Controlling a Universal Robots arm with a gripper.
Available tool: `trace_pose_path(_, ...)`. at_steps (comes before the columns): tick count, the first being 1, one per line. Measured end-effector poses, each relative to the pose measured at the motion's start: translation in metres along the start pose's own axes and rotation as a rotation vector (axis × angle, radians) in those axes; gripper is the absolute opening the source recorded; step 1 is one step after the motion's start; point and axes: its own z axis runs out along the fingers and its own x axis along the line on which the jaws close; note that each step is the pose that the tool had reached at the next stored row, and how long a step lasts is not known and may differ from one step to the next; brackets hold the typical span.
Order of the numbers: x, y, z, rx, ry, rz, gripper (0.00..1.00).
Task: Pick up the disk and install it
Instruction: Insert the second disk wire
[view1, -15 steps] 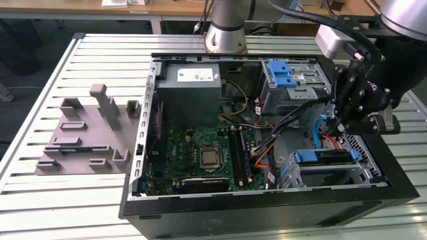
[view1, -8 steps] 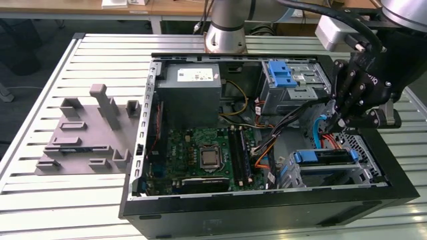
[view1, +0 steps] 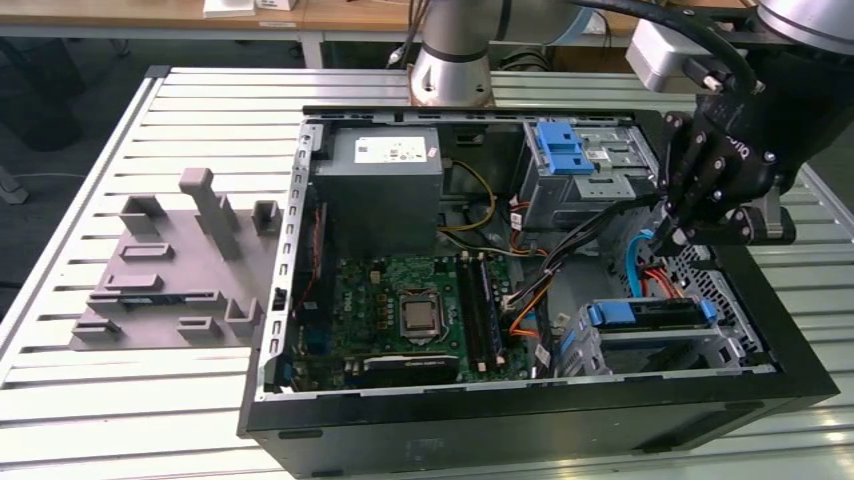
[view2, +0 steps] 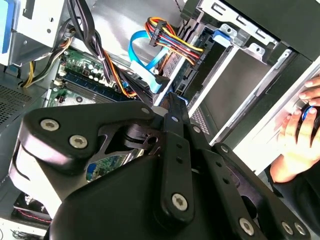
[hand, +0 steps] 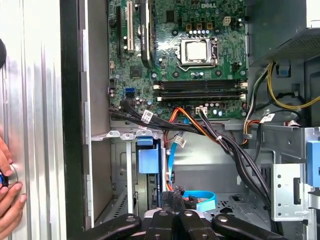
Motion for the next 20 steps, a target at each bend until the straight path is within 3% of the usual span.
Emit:
trace_pose_path(9,-0.0013,0.0001,-0.0005,0.0001,0.0001,0.0,0.11)
trace_pose_path(12,-0.003,0.0002,-0.0019,0.0,0.0003,0.0,0.17)
trace_pose_path(13,-0.0034,0.0003,-0.0026,0.0,0.0003,0.0,0.24)
trace_pose_path(20,-0.0081,0.0006,-0.0053,0.0,0.0001,0.0,0.24)
